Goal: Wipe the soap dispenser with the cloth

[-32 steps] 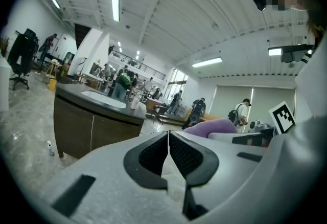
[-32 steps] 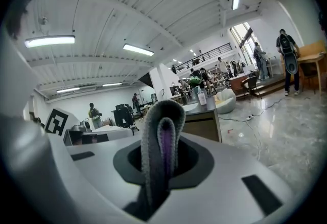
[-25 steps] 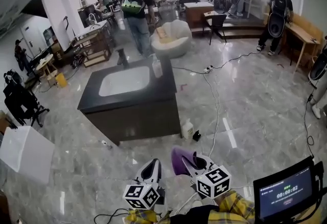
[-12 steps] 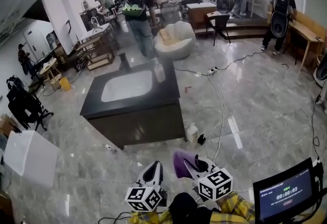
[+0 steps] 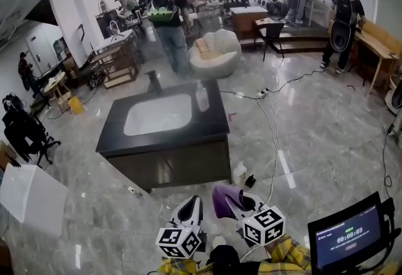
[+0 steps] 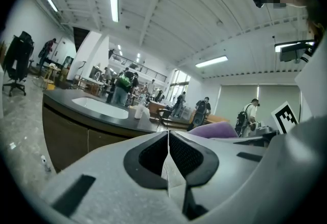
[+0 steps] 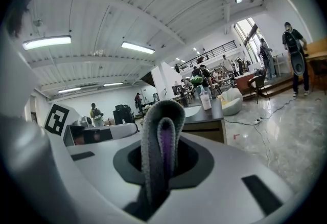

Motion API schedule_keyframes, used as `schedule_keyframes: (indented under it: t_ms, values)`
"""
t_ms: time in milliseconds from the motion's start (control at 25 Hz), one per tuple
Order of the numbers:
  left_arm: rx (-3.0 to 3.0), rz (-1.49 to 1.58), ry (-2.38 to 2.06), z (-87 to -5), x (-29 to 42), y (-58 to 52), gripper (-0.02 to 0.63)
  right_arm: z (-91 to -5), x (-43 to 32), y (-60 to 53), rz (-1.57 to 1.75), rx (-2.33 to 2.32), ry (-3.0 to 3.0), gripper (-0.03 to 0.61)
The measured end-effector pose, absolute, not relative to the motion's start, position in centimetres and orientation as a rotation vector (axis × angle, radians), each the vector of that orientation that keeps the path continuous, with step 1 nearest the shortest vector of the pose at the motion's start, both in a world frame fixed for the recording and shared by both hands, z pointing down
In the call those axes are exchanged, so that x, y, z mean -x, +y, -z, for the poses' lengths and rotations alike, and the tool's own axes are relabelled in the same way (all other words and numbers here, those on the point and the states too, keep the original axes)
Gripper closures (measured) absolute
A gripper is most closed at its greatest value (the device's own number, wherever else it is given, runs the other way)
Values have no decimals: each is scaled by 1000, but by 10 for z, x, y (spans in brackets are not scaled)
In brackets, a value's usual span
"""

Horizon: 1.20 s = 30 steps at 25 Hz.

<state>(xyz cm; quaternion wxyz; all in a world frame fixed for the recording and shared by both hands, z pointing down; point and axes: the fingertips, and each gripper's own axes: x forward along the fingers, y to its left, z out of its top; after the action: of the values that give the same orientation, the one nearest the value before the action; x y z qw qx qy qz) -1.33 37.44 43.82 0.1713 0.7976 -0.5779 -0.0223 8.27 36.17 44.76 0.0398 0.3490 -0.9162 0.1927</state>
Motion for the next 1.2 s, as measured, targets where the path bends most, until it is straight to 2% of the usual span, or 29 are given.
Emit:
schedule_keyframes:
  t_ms: [200,800,1200]
  values:
    - [-2259,55,-1617,-461,49,314,607,-469,-43,304,-603,-1066,-2791,535]
    - [-2313,-2,-1570,-445,141,232,607,-443,53,221,-594,-1096,-2807,535]
    - [-2374,-28,-1536,-441,150,185,607,-442,66,169,-601,-1151,-2810,535]
